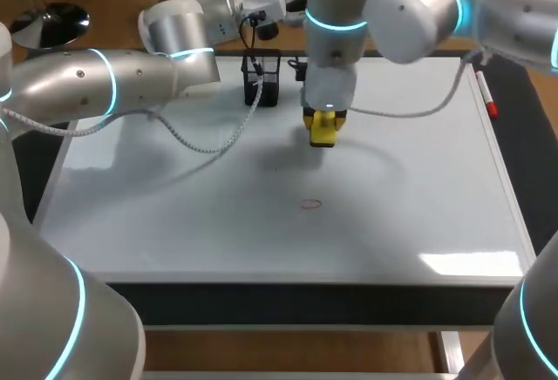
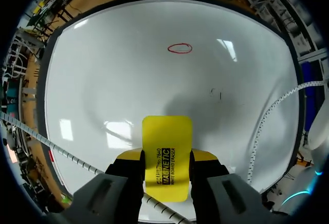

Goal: Pick up the inspection probe, press it on each red-marked spot on the whiteboard one by one, put down the probe, pick up the eraser, and wipe off all the red marks.

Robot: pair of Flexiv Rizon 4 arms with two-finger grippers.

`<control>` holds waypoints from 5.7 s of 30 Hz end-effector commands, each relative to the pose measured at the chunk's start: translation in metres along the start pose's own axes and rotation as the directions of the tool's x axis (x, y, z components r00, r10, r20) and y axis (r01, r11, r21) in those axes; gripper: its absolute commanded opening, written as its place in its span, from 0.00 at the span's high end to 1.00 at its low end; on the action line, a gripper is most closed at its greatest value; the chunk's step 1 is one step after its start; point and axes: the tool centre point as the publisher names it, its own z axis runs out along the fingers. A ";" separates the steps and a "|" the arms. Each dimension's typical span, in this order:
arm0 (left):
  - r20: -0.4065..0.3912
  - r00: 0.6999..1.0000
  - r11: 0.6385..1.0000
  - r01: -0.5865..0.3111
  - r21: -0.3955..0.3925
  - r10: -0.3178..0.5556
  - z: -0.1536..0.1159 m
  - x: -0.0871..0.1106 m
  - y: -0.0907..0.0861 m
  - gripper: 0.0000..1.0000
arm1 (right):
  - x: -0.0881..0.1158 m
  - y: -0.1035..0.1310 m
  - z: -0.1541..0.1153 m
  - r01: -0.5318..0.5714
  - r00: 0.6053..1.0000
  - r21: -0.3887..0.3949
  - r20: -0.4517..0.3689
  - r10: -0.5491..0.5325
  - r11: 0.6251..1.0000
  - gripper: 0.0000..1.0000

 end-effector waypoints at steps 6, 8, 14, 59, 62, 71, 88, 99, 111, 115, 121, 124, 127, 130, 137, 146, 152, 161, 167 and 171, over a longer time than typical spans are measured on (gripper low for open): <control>-0.002 1.000 1.000 0.000 0.000 0.000 0.000 -0.001 -0.001 1.00 | -0.022 -0.006 0.018 0.029 0.996 -0.039 -0.088 -0.032 0.999 1.00; -0.002 1.000 1.000 0.000 0.000 0.000 0.000 -0.001 -0.001 1.00 | -0.021 -0.006 0.022 0.031 0.996 -0.044 -0.087 -0.035 0.999 1.00; -0.002 1.000 1.000 0.000 0.000 0.000 0.000 -0.001 -0.001 1.00 | -0.017 -0.007 0.028 0.033 0.996 -0.058 -0.083 -0.038 0.998 1.00; -0.002 1.000 1.000 0.000 0.000 0.000 0.000 -0.001 -0.001 1.00 | 0.061 0.006 0.044 -0.122 0.989 -0.088 -0.095 0.114 0.989 1.00; -0.002 1.000 1.000 0.000 0.000 0.000 0.000 -0.001 -0.001 1.00 | 0.067 0.007 0.042 -0.135 0.987 -0.082 -0.096 0.127 0.987 1.00; -0.002 1.000 1.000 0.000 0.000 0.000 0.000 -0.001 -0.001 1.00 | 0.078 0.008 0.025 -0.157 0.984 -0.045 -0.097 0.152 0.987 1.00; -0.002 1.000 1.000 0.000 0.000 0.000 0.000 -0.001 -0.001 1.00 | 0.153 0.020 -0.009 -0.280 0.956 0.010 -0.093 0.279 0.960 1.00; -0.002 1.000 1.000 0.000 0.000 0.000 0.000 -0.001 -0.001 1.00 | 0.197 0.042 -0.012 -0.396 0.914 0.018 -0.092 0.396 0.918 1.00; -0.002 1.000 1.000 0.000 0.000 0.000 0.000 -0.001 -0.001 1.00 | 0.211 0.046 -0.013 -0.443 0.891 0.024 -0.100 0.443 0.896 1.00; -0.002 1.000 1.000 0.000 0.000 0.000 0.000 -0.001 -0.001 1.00 | 0.211 0.046 -0.013 -0.443 0.891 0.024 -0.100 0.443 0.896 1.00; -0.002 1.000 1.000 0.000 0.000 0.000 0.000 -0.001 -0.001 1.00 | 0.211 0.046 -0.013 -0.443 0.891 0.024 -0.100 0.443 0.896 1.00; -0.002 1.000 1.000 0.000 0.000 0.000 0.000 -0.001 -0.001 1.00 | 0.211 0.046 -0.013 -0.443 0.891 0.024 -0.100 0.443 0.896 1.00; -0.002 1.000 1.000 0.000 0.000 0.000 0.000 -0.001 -0.001 1.00 | 0.211 0.046 -0.013 -0.443 0.891 0.024 -0.100 0.443 0.896 1.00; -0.002 1.000 1.000 0.000 0.000 0.000 0.000 -0.001 -0.001 1.00 | 0.211 0.046 -0.013 -0.443 0.891 0.024 -0.100 0.443 0.896 1.00; -0.004 1.000 1.000 -0.004 -0.001 0.004 -0.001 0.006 -0.002 1.00 | 0.211 0.046 -0.013 -0.443 0.891 0.024 -0.100 0.443 0.896 1.00; -0.078 0.997 0.999 -0.019 0.026 0.021 -0.007 0.062 -0.014 1.00 | 0.211 0.046 -0.013 -0.443 0.891 0.024 -0.100 0.443 0.896 1.00; -0.142 0.990 0.999 -0.014 0.048 0.021 -0.015 0.107 -0.023 1.00 | 0.211 0.046 -0.013 -0.443 0.891 0.024 -0.100 0.443 0.896 1.00; -0.229 0.973 0.998 0.038 0.056 -0.024 -0.028 0.172 -0.019 1.00 | 0.211 0.046 -0.013 -0.443 0.891 0.024 -0.100 0.443 0.896 1.00; -0.265 0.962 0.995 0.086 0.055 -0.068 -0.036 0.209 -0.005 1.00 | 0.211 0.046 -0.013 -0.443 0.891 0.024 -0.100 0.443 0.896 1.00; -0.290 0.953 0.993 0.108 0.040 -0.092 -0.039 0.236 0.007 1.00 | 0.211 0.046 -0.013 -0.443 0.891 0.024 -0.100 0.443 0.896 1.00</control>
